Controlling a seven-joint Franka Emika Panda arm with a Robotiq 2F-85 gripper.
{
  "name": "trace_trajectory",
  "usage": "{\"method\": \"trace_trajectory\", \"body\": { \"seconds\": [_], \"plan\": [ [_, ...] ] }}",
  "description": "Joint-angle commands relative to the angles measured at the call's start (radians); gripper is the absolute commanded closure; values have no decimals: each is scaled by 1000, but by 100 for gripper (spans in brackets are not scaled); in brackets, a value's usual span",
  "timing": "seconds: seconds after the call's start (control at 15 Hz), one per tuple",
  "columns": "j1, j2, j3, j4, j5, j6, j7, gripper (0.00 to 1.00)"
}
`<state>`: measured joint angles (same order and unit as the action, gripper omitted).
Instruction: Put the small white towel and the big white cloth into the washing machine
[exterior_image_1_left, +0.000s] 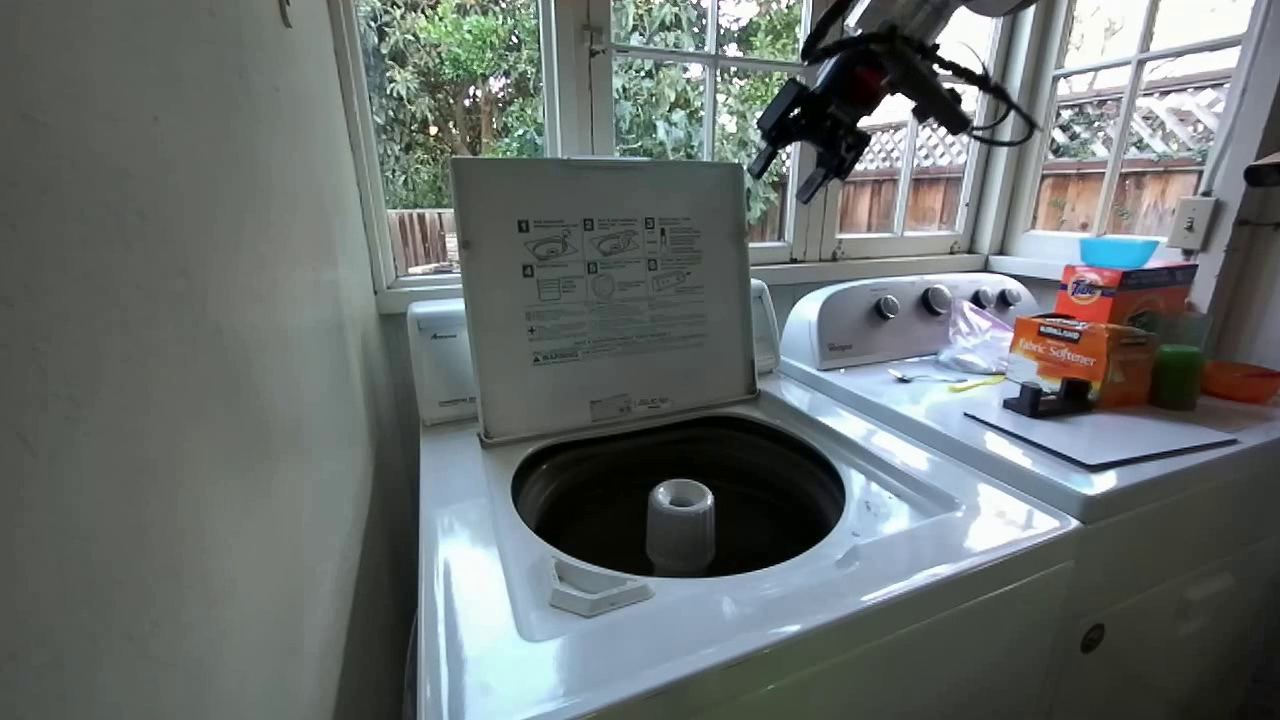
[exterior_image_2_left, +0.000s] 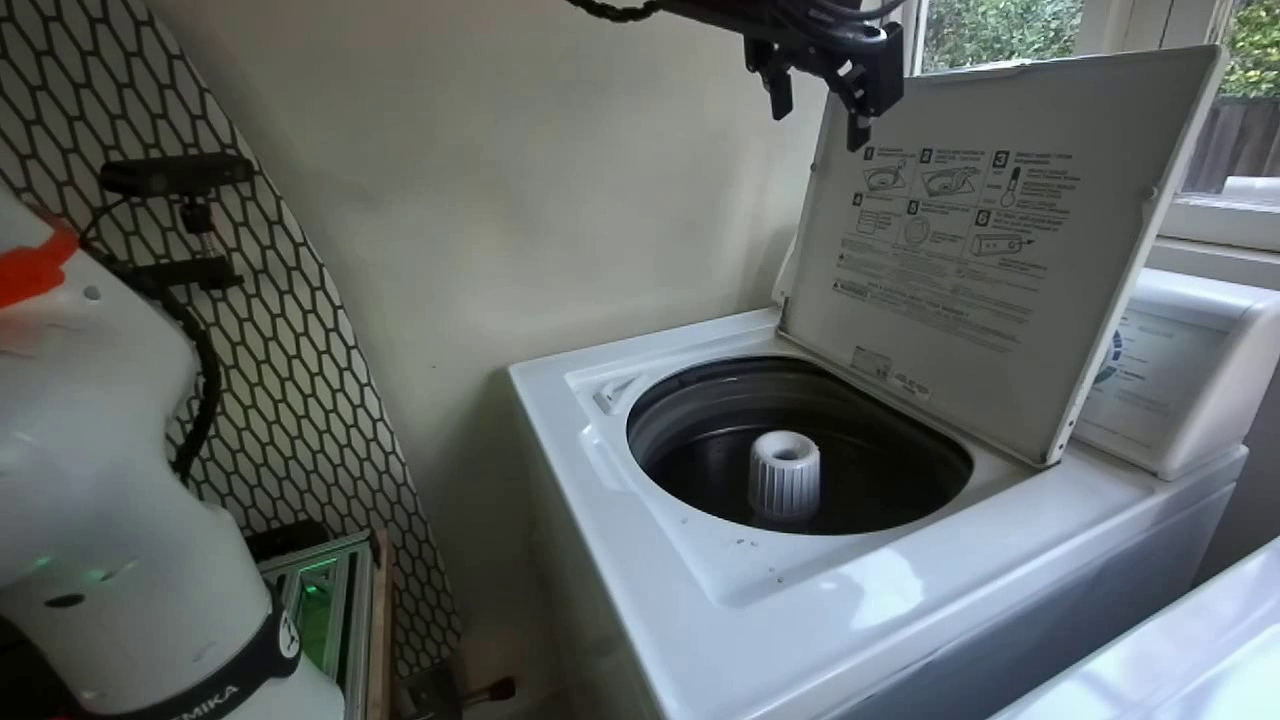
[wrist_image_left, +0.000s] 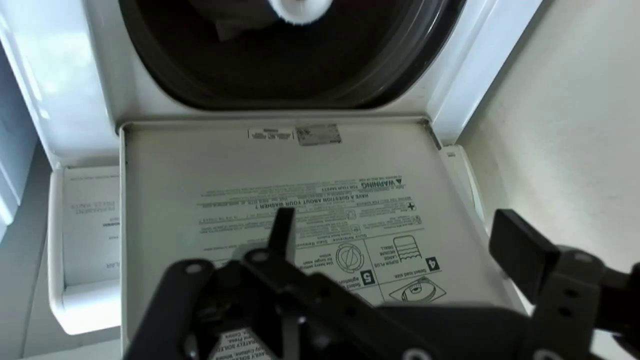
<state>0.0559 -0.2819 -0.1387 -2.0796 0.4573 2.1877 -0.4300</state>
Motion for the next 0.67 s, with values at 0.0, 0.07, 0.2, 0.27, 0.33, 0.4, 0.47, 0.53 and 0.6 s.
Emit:
{"method": "trace_trajectory", "body": {
  "seconds": [0.0,0.07,0.2,0.27,0.33,0.4,0.47,0.53,0.6],
  "plan": [
    [-23,-75,-28,16,-32,-266,60,0],
    [-33,-85,-33,25,-33,-338,65,0],
    [-37,-105,-58,32,1,-444,29,0],
    [-39,-85,-39,34,-7,-372,33,0],
    [-42,-94,-46,36,-6,-405,32,0],
    [-43,-99,-50,37,-6,-418,32,0],
    [-43,-101,-51,37,-6,-422,32,0],
    [-43,-100,-51,37,-6,-422,32,0],
    [-43,-100,-50,37,-6,-422,32,0]
  ]
}}
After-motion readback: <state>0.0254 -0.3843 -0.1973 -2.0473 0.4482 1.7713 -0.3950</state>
